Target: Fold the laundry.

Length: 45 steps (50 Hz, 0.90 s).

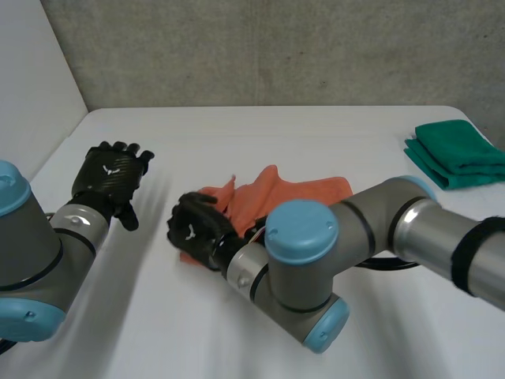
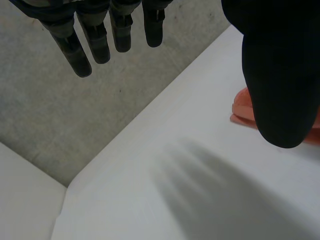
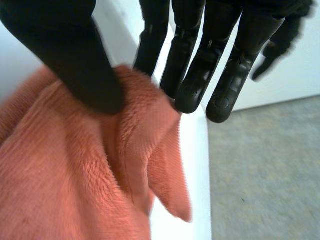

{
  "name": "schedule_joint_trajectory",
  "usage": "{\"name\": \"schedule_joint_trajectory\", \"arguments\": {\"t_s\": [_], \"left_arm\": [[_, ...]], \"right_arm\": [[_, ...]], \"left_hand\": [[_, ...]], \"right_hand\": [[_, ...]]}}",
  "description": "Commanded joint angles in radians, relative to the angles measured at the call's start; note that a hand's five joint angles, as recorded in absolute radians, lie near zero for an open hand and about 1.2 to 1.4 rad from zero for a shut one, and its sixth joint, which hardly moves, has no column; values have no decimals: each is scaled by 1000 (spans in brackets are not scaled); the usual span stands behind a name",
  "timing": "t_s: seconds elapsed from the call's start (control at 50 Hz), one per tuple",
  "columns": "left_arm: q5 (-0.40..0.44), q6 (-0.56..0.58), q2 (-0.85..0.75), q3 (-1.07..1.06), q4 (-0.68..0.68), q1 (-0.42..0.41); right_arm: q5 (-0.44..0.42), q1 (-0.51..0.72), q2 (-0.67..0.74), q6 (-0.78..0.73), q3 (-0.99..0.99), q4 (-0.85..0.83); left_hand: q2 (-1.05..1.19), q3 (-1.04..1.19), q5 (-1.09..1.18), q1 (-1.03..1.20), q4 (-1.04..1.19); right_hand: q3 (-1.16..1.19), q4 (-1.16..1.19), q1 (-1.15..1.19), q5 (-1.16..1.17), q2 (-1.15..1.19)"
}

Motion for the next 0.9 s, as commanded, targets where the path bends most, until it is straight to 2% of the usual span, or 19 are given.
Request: {"name": "schedule_joint_trajectory", "arguments": {"t_s": [0.02, 0.08, 0.1, 0.18, 0.26, 0.36, 0.4, 0.48, 0.58, 0.7, 0.84, 0.9], "left_arm": [[-1, 0, -10, 41, 1, -53], [-3, -3, -21, 78, 1, -100], [-3, -5, -27, 89, 1, -114], [-5, -34, -67, 152, -2, -194], [-9, -72, -118, 211, -10, -235], [-9, -98, -210, 290, -22, -275], [-6, -98, -242, 316, -33, -300], [-6, -100, -335, 385, -63, -329], [-8, -101, -437, 492, -120, -330], [-24, -98, -484, 573, -137, -327], [-139, -83, -550, 665, -158, -317], [-161, -78, -561, 681, -181, -312]], "right_arm": [[111, -16, -76, 121, 19, 6], [153, -61, -131, 248, 51, 23], [167, -109, -174, 349, 86, 41], [174, -216, -294, 558, 195, 115], [161, -328, -325, 675, 302, 195], [147, -471, -332, 646, 439, 189], [123, -519, -332, 603, 489, 142], [87, -552, -328, 562, 528, 74], [81, -556, -332, 571, 530, 58], [81, -553, -332, 571, 537, 57], [81, -549, -332, 595, 539, 57], [81, -543, -334, 600, 539, 58]], "left_hand": [[-13, -19, -44, -1, -11], [-13, -19, -44, -1, -11], [-13, -19, -44, -1, -11], [-13, -19, -44, -1, -11], [-10, -16, -41, 2, -8], [-10, -16, -41, 2, -8], [-10, -16, -41, 2, -8], [-1, -7, -33, 10, 1], [16, 11, -15, 28, 18], [101, 96, 70, 113, 103], [181, 175, 149, 192, 183], [178, 172, 146, 189, 180]], "right_hand": [[-838, -837, -659, -839, -832], [-838, -837, -659, -839, -832], [-838, -837, -659, -839, -832], [-838, -837, -659, -839, -832], [-838, -837, -659, -839, -832], [-838, -837, -659, -839, -832], [-755, -754, -576, -756, -749], [-704, -703, -526, -706, -698], [-693, -692, -514, -694, -687], [-693, -692, -514, -694, -687], [-693, -692, -514, -694, -687], [-693, -692, -514, -694, -687]]}}
